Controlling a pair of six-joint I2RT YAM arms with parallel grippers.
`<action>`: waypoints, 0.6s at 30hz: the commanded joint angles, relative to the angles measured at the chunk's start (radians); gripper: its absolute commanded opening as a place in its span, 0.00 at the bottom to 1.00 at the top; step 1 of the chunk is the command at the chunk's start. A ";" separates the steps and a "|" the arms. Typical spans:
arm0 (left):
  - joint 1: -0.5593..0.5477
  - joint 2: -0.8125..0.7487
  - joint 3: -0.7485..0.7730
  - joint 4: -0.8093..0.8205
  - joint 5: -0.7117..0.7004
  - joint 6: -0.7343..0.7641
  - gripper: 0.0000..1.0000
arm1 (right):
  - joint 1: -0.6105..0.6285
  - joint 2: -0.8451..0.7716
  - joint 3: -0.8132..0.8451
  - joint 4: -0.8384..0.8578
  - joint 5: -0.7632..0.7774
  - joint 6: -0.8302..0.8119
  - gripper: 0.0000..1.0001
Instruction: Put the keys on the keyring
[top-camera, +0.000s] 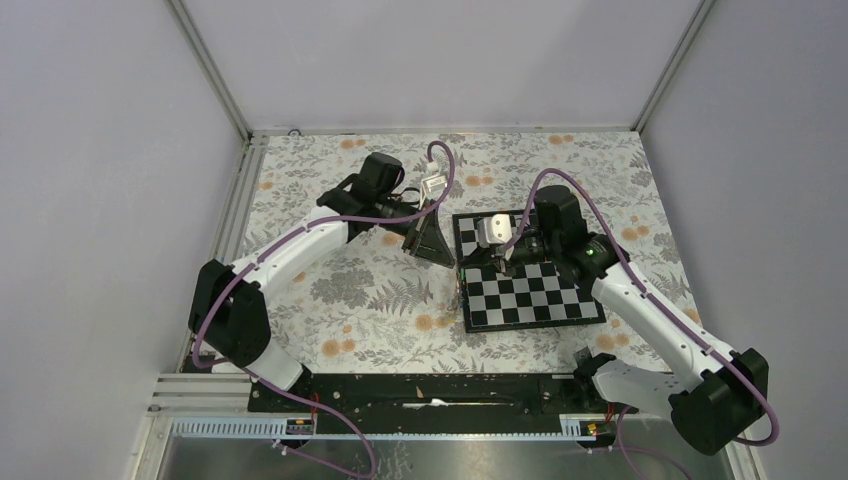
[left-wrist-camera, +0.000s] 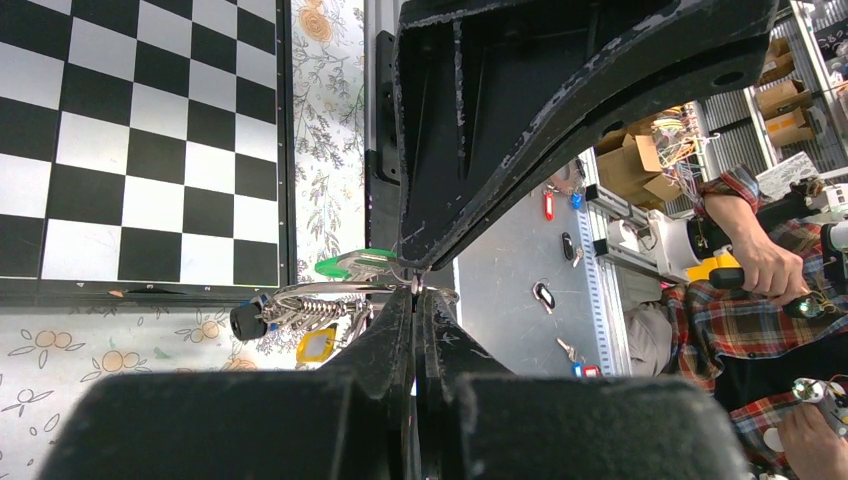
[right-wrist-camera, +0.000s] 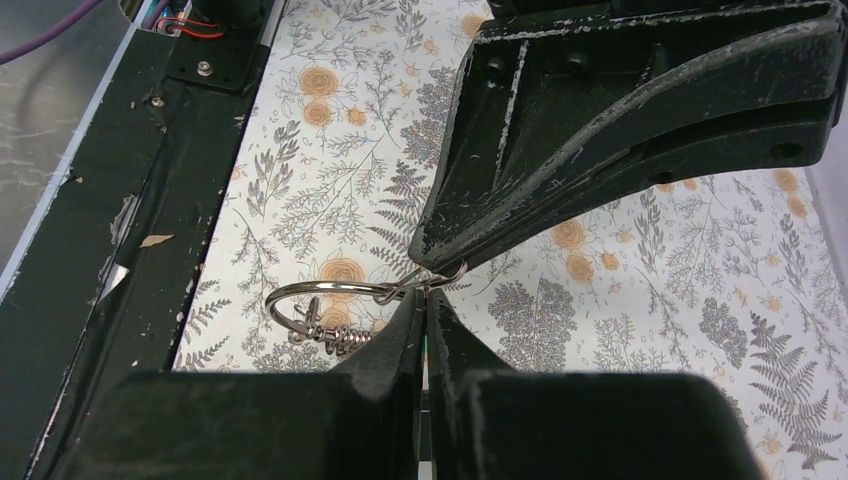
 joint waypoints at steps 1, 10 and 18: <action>-0.010 0.012 0.009 0.085 -0.003 -0.013 0.00 | 0.031 0.006 0.012 0.080 -0.048 0.017 0.00; -0.010 0.009 0.005 0.086 -0.008 -0.015 0.00 | 0.037 0.011 0.013 0.088 -0.035 0.029 0.00; -0.012 0.008 0.002 0.088 -0.012 -0.015 0.00 | 0.039 0.011 0.014 0.100 -0.020 0.046 0.00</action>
